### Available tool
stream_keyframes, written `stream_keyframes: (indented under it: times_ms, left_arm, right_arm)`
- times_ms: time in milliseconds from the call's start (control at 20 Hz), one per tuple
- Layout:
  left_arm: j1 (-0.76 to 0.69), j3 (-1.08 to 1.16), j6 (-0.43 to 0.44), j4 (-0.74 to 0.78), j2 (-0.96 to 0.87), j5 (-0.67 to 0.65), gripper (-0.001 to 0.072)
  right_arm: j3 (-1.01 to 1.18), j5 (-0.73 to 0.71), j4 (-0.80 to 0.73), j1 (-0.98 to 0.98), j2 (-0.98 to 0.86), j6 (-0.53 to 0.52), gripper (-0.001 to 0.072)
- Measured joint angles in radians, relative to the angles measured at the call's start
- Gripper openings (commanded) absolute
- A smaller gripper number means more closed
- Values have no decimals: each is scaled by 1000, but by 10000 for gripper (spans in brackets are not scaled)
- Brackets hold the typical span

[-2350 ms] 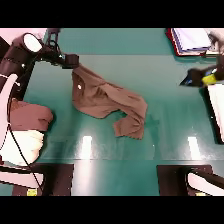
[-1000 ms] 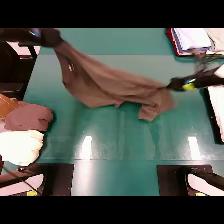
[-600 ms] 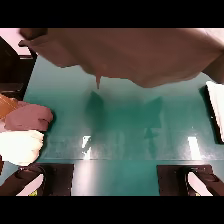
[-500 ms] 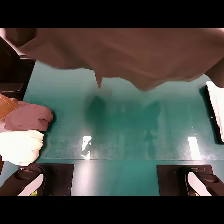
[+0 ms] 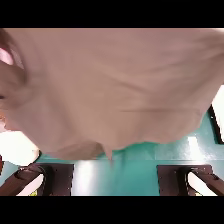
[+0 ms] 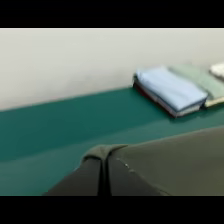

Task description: Fold the shirts.

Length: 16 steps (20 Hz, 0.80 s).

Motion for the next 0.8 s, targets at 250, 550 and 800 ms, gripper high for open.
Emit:
stream_keyframes:
  times_ms: [250,550,800]
  left_arm:
    - [0,-309,0,29,-217,-29,27]
    - [0,-473,19,34,-498,250,42]
    - [1,-457,23,41,-559,377,501]
  right_arm:
    - [-163,-2,6,111,-263,23,14]
    - [-207,-148,12,155,-554,14,41]
    - [-64,-177,61,133,-667,2,432]
